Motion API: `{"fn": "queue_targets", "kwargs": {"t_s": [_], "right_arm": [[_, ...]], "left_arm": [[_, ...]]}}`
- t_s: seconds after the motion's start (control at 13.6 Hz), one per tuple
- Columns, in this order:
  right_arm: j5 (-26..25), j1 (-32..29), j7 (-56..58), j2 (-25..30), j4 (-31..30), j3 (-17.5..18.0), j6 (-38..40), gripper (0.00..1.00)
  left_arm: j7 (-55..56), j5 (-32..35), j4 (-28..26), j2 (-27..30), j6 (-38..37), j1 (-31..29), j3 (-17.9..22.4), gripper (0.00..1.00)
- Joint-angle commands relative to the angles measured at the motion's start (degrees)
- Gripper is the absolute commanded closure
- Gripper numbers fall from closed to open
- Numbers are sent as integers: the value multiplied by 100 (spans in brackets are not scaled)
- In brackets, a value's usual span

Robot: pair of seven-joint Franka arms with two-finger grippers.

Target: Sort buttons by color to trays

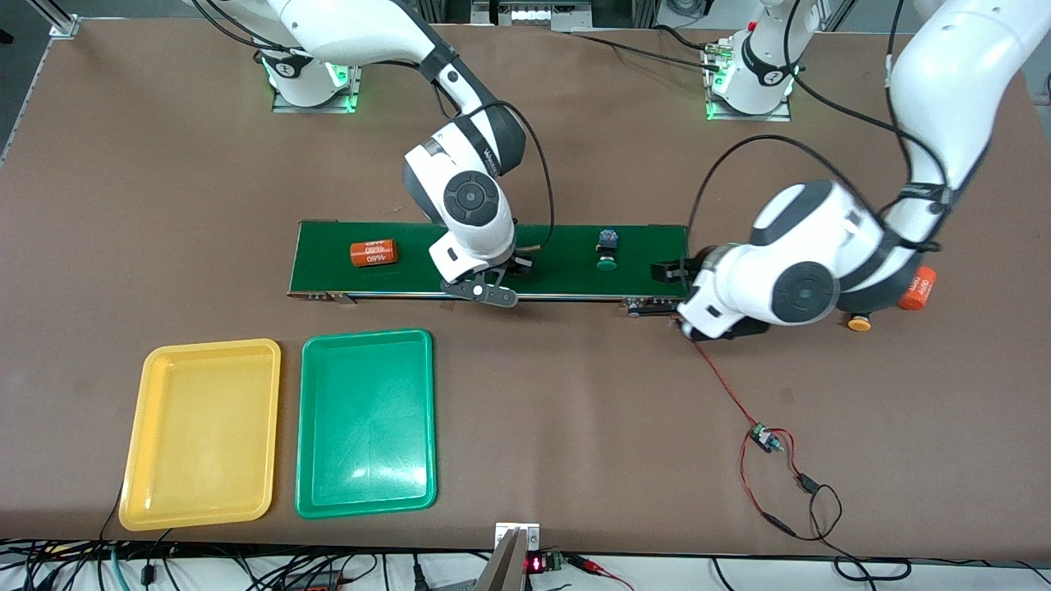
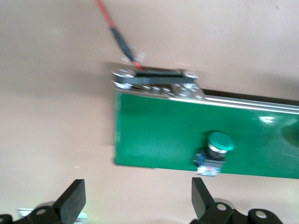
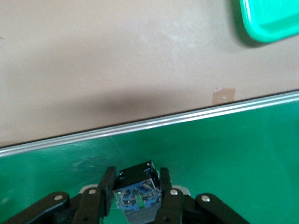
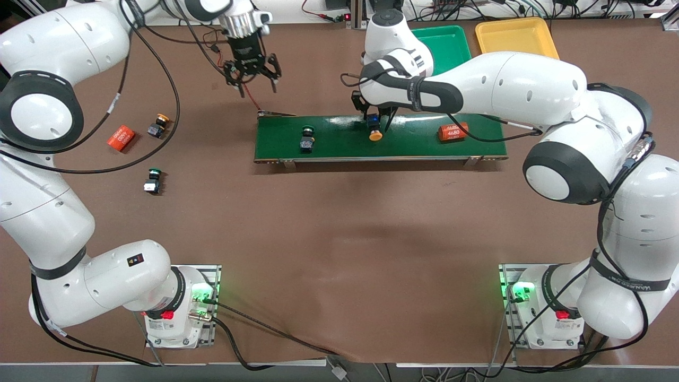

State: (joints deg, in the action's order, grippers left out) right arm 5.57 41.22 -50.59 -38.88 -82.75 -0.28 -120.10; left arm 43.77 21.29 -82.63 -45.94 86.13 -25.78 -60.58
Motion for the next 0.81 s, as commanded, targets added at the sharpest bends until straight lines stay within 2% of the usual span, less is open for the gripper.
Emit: {"fn": "queue_targets", "kwargs": {"t_s": [0.0,0.15,0.37,0.59,0.73], "right_arm": [[76,-227,111,153,188,-8,127,100],[50,-657,749,223,285,-16,363,100],[23,-1474,1996,223,312,-8,417,100],[5,-2256,3718,188,312,-8,400,100],[-12,-2670,4949,171,312,-16,400,100]], "left_arm": [[-823,366,72,-46,-281,-330,142,0],[-1858,602,72,-29,-290,-498,624,0],[-3118,1437,72,-46,-238,-559,1108,0],[-3602,1544,-121,-99,-150,-945,1451,0],[-4268,1684,-148,-160,226,-1025,1828,0]]}}
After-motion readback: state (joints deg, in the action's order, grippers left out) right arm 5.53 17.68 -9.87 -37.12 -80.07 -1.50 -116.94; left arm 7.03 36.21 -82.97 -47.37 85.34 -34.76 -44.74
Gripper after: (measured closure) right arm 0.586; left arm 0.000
